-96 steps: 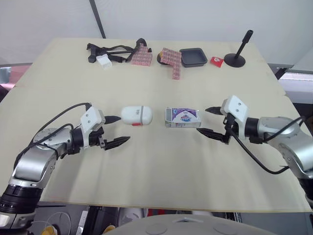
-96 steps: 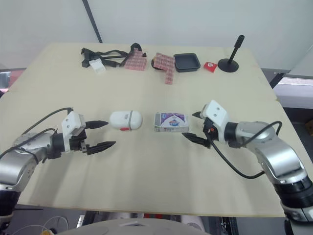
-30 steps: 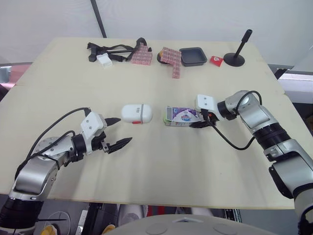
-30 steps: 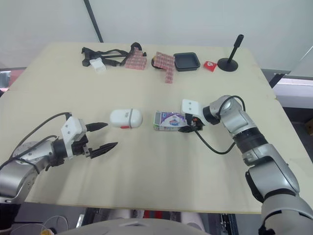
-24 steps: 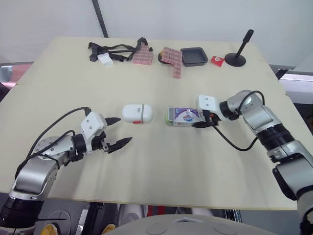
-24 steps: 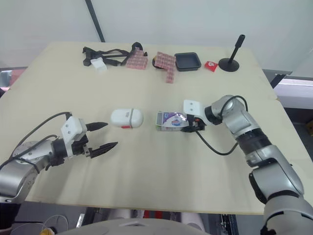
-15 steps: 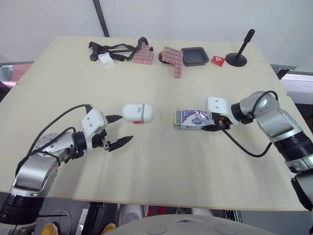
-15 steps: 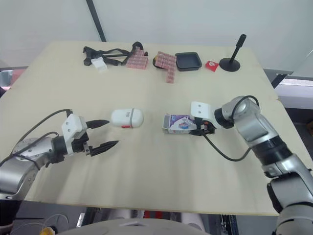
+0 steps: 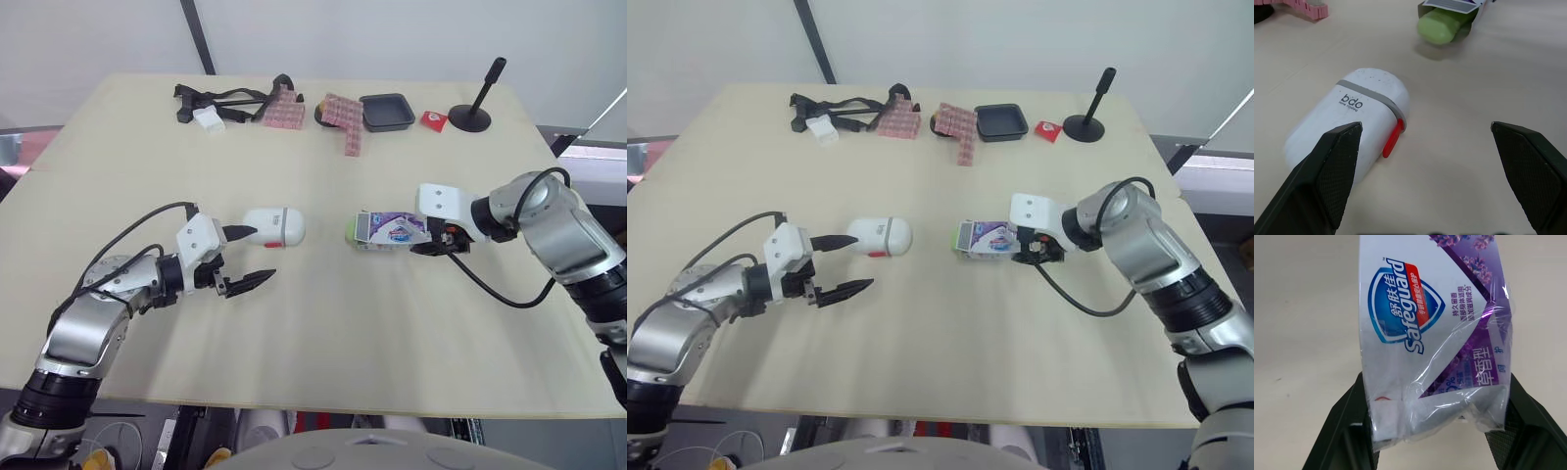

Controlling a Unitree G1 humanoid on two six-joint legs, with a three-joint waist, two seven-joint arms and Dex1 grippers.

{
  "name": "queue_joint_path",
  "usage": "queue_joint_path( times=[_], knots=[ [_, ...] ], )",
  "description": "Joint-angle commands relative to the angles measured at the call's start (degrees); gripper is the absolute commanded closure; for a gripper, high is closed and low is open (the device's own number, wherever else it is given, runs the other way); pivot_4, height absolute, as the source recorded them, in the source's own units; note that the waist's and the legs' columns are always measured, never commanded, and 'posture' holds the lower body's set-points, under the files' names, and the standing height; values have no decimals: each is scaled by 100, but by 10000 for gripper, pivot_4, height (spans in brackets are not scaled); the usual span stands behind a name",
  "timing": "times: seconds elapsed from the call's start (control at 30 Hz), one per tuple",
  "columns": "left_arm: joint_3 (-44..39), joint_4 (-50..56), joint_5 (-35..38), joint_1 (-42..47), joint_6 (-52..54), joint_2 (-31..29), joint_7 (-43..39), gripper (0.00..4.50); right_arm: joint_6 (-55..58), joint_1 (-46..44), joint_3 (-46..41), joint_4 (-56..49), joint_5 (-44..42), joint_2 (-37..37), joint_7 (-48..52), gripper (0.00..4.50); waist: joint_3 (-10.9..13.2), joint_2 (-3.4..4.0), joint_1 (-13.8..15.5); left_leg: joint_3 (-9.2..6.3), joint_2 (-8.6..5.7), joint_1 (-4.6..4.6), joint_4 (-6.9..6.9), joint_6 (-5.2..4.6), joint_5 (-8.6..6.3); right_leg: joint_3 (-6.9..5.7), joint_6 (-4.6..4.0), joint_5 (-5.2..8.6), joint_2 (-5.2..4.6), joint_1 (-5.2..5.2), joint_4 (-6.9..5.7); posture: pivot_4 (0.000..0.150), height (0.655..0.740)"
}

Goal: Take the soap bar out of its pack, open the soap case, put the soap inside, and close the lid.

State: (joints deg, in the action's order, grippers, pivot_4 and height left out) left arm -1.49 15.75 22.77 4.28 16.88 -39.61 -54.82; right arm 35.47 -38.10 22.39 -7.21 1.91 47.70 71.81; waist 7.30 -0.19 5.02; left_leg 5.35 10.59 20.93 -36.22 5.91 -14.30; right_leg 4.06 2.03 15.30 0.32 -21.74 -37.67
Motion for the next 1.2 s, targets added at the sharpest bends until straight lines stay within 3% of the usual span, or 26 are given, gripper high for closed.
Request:
queue_joint_path(
  times=[0.03, 0.47, 0.77, 0.9, 1.07, 1.2],
  knots=[
    [-72, -10, -33, 48, -144, -10, -13, 0, -51, -37, -141, -99, 3, 291, 127, 18144, 0, 0, 32, 0, 0, 0, -2, 0, 0, 0, 0, 0, 2, -1, 0, 1500, 7400],
    [-37, -106, -63, 127, -215, -46, -79, 0, -610, 315, -360, 166, 124, 893, 79, 18144, -1, 2, 72, 0, -1, 3, -8, -1, 0, 2, 0, 0, -2, -1, -7, 1500, 7400],
    [0, -196, -85, 183, -266, -54, -171, 0, -291, 1030, -1426, -115, -74, 1454, -378, 18144, -1, 2, 118, 0, 0, 3, -9, -1, -1, 4, 0, 0, -4, -1, -6, 1500, 7400],
    [-72, -279, -24, 258, -267, -52, -216, 0, 1191, 1336, -2276, -808, -452, 935, -1132, 18144, -2, 3, 113, 0, 0, 2, -9, -1, -1, 6, 0, 0, 0, -1, -5, 1500, 7400],
    [-145, -349, 103, 440, -365, 64, -232, 0, 4009, 1280, -3331, -1366, -400, -449, -2669, 18144, -14, 20, 164, 1, 4, -2, -16, 1, 0, 6, 0, 0, 10, -3, -15, 1500, 7400],
    [21, -435, 123, 505, -619, 67, -627, 0, 4954, 1188, -3702, -1263, -181, -966, -3609, 18144, -19, 35, 247, 1, -2, -13, -16, 0, 0, 5, 0, 0, 14, -4, -13, 1500, 7400]
  ],
)
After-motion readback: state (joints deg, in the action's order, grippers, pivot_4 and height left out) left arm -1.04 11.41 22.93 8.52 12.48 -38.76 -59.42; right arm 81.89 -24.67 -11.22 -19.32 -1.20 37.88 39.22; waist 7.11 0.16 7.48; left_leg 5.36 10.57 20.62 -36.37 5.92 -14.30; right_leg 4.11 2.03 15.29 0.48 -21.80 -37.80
